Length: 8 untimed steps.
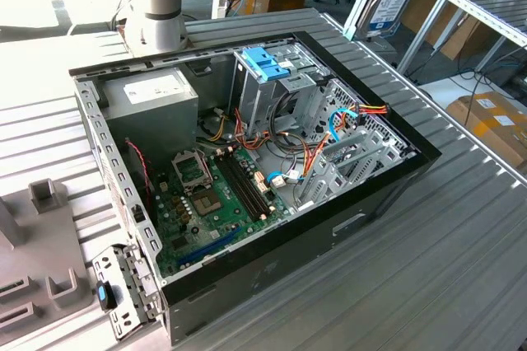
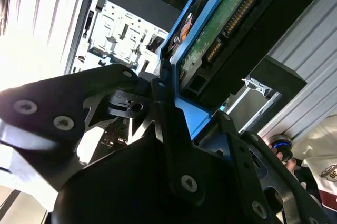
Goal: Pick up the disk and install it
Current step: 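Pick up the disk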
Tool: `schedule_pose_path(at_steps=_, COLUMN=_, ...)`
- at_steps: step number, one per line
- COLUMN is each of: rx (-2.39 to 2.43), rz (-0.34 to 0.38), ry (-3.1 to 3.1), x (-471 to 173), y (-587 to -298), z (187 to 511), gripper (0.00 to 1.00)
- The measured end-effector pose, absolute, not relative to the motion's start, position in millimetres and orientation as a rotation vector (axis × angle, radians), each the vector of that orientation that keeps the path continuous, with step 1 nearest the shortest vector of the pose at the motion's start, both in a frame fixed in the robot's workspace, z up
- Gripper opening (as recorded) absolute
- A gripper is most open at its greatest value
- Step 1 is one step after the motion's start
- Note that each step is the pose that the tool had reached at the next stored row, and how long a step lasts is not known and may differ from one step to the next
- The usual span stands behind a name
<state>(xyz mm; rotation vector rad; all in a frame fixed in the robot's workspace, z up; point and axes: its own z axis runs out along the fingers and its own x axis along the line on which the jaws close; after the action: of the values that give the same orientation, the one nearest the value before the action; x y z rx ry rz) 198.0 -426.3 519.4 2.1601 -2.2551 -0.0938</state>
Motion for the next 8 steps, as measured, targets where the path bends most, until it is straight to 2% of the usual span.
schedule_pose_path(at_steps=8, rx=2.16, rz=-0.094, ry=-2.255, x=197, y=-443, z=519, gripper=0.37)
